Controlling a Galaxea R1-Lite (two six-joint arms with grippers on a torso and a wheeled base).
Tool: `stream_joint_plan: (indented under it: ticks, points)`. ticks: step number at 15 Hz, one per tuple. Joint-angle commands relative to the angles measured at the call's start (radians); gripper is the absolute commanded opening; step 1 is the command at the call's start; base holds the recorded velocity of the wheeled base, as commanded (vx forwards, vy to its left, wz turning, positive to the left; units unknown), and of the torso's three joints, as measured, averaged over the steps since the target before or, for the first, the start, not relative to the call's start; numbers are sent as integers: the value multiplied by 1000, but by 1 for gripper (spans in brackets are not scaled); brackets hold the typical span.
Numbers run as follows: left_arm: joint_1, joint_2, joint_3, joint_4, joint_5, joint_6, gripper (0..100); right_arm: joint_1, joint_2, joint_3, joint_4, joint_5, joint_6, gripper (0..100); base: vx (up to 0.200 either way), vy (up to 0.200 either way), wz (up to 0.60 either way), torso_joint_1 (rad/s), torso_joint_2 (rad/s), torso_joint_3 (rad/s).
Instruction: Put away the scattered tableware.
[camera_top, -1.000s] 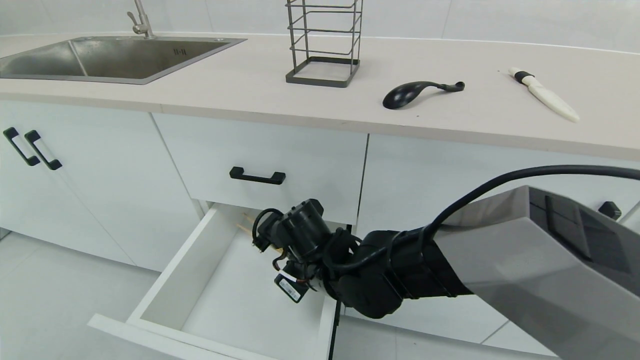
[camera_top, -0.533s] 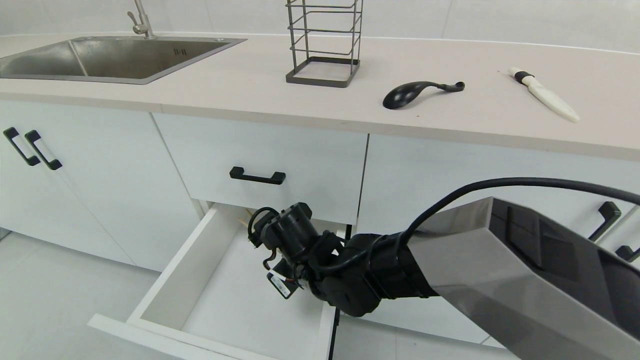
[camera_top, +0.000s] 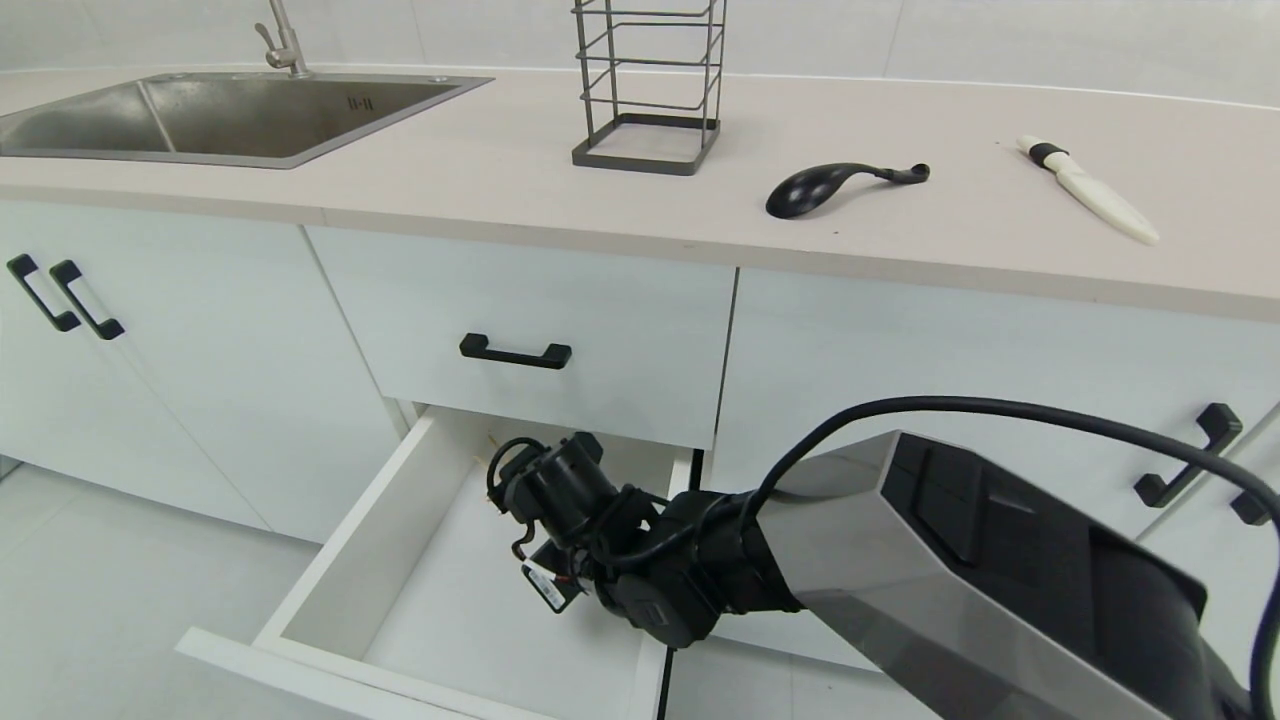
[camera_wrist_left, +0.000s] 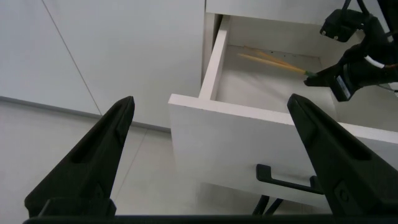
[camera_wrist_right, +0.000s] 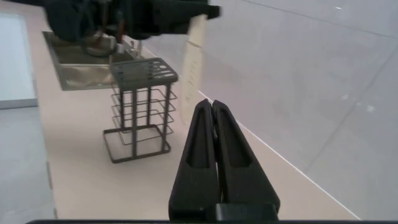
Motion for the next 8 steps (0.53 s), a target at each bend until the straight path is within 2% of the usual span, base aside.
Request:
stream_joint_plan:
  ticks: [1,8]
  points:
    - [0,2,0,0,0,0,100,2,26,0,-1,0,0,0,0,0,0,0,0,0]
    - [0,2,-1,0,0,0,100,13,72,-39,1,0,12,0,0,0,0,0,0,0]
